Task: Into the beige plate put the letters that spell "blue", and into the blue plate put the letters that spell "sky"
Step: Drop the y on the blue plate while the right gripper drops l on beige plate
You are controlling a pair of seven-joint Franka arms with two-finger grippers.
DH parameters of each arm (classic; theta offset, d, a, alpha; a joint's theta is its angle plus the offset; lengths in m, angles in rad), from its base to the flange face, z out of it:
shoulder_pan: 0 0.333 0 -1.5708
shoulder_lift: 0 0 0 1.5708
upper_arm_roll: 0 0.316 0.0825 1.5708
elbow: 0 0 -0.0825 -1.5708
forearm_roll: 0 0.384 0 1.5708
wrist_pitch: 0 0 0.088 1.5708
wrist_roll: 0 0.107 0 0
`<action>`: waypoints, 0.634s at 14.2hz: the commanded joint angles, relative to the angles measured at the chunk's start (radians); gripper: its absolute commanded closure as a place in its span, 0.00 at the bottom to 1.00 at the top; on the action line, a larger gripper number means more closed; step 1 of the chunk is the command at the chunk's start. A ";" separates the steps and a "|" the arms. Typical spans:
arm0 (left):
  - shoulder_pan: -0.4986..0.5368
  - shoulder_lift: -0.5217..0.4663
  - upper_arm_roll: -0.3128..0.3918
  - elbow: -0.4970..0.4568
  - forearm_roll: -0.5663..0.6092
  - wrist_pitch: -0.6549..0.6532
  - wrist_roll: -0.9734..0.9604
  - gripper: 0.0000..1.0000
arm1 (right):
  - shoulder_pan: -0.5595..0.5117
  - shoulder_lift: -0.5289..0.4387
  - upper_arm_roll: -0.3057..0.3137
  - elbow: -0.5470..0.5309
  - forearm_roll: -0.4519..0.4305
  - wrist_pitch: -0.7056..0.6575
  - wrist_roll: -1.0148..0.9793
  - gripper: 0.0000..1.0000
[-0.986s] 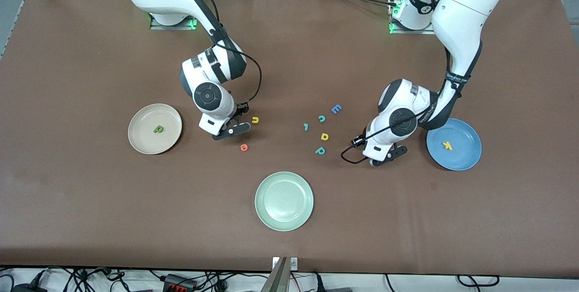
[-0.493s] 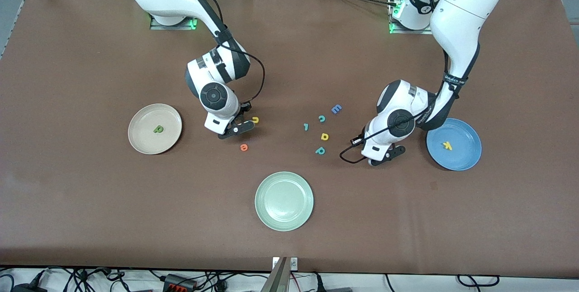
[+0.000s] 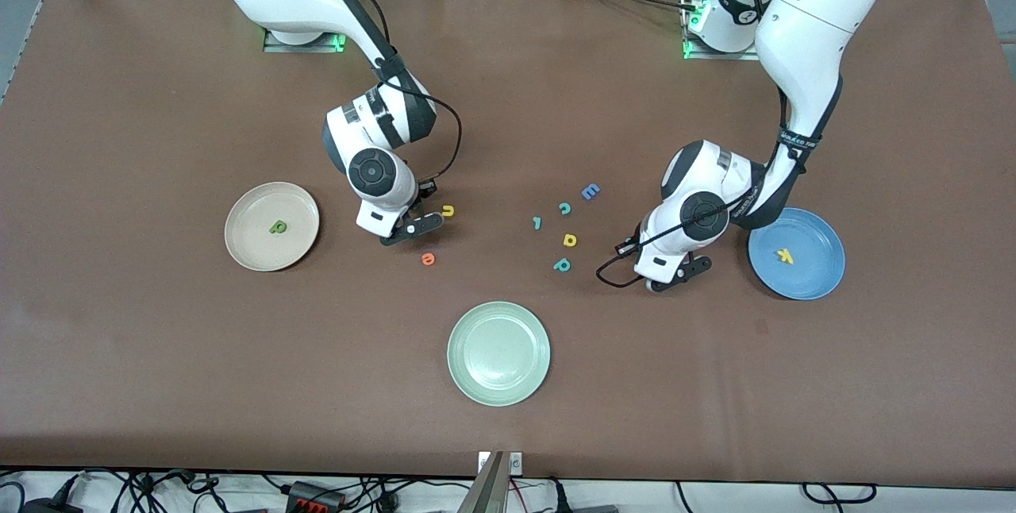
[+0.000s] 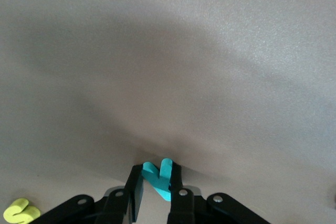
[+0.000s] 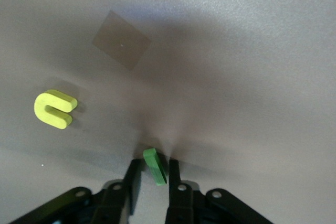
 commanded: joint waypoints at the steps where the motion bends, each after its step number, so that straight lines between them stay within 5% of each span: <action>1: 0.011 -0.013 0.002 0.002 0.025 -0.009 -0.004 0.92 | -0.005 0.008 0.001 -0.007 -0.002 0.013 -0.011 0.84; 4: 0.029 -0.067 0.014 0.020 0.025 -0.097 0.040 0.92 | -0.017 0.002 -0.008 0.003 -0.002 0.012 -0.016 0.90; 9: 0.198 -0.090 0.012 0.129 0.025 -0.356 0.388 0.90 | -0.164 -0.073 -0.039 0.059 -0.002 -0.065 -0.025 0.91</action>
